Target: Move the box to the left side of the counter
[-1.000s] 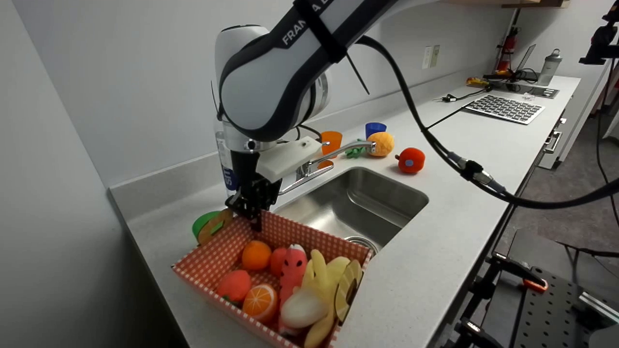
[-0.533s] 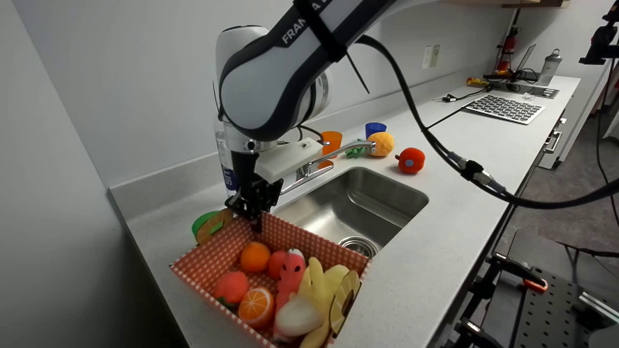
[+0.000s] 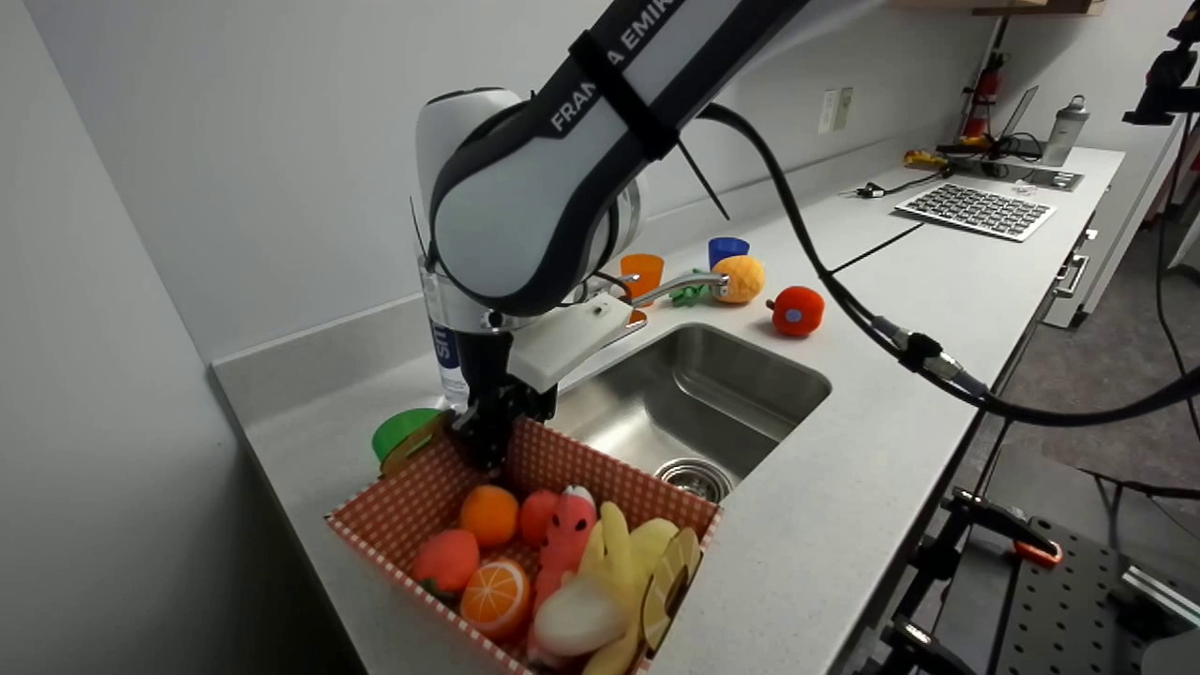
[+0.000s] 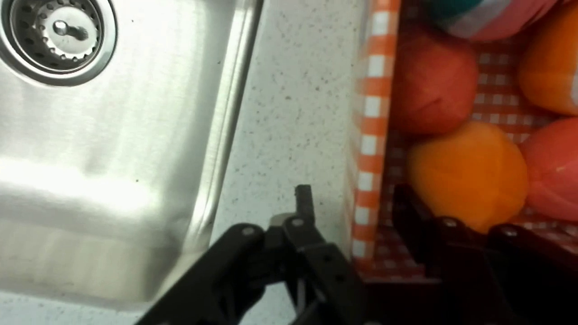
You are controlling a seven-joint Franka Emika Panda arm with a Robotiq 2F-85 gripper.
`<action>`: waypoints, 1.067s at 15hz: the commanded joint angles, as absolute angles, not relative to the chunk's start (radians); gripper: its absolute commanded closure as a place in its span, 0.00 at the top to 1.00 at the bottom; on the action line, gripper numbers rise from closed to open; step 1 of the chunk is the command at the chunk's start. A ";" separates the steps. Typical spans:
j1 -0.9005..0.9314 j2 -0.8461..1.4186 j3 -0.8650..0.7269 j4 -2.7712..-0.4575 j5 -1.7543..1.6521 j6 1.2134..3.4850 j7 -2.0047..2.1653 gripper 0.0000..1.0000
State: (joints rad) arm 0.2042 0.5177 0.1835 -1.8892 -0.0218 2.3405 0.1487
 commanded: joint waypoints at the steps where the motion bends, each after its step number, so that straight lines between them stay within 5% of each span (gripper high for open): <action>1: 0.235 0.482 0.167 -1.940 -0.064 2.362 0.097 0.82; 4: 0.248 0.452 0.163 -1.965 -0.111 2.380 0.081 1.00; 16: 0.247 0.473 0.166 -1.936 -0.110 2.368 0.097 1.00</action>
State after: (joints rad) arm 0.2328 0.4794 0.1811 -1.9406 -0.1198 2.3732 0.0906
